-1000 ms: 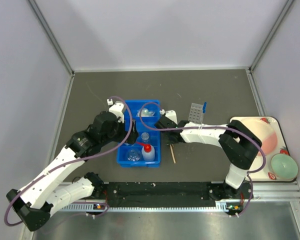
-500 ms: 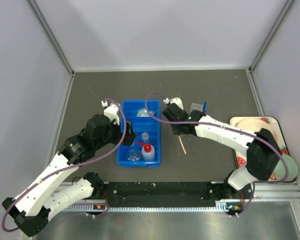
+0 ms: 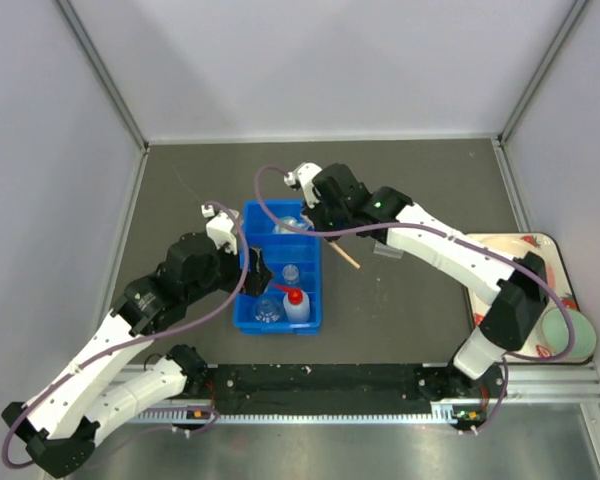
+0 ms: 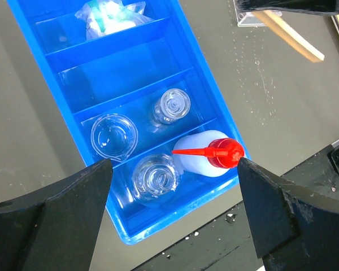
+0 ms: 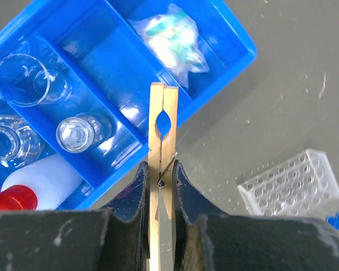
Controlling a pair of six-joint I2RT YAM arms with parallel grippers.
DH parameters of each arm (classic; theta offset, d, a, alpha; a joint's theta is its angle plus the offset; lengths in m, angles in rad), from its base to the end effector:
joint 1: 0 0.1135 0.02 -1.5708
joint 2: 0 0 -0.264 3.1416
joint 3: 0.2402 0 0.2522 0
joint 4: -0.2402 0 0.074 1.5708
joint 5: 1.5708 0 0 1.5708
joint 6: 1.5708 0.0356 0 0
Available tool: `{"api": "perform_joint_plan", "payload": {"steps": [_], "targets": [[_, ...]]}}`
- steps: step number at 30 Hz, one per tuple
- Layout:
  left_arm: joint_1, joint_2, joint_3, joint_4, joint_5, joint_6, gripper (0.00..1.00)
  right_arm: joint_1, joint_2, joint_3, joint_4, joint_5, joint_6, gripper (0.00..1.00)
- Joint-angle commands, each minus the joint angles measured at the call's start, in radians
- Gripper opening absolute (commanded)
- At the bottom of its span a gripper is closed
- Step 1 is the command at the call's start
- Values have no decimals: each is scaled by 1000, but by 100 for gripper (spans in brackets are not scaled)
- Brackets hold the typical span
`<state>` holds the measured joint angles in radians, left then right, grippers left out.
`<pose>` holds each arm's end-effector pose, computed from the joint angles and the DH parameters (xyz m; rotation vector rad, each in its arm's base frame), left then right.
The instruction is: Organize the chemistry lab equipment
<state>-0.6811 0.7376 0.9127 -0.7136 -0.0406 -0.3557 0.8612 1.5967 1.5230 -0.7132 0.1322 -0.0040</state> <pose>0.1170 -0.0930 0.3366 0.3257 2.1378 -0.5699 0.2334 0.2645 0.3418 -0.9322 2.1730 0.2637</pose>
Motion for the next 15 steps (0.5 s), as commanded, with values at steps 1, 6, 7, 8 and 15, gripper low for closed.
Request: {"api": "perform_joint_plan", "payload": {"steps": [1, 6, 7, 8, 15], "targets": [[6, -33, -20, 46, 25, 12, 98, -7, 86, 110, -3, -164, -235, 0], [5, -61, -32, 42, 15, 20, 98, -11, 207, 199, -3, -247, -353, 0], [5, -64, -32, 37, 13, 21, 98, -11, 222, 238, -3, -275, -363, 0], [6, -66, -34, 37, 13, 21, 98, -11, 236, 258, -3, -296, -384, 0], [5, -89, -46, 36, 11, 27, 98, -11, 376, 411, 1, -476, -438, 0]]}}
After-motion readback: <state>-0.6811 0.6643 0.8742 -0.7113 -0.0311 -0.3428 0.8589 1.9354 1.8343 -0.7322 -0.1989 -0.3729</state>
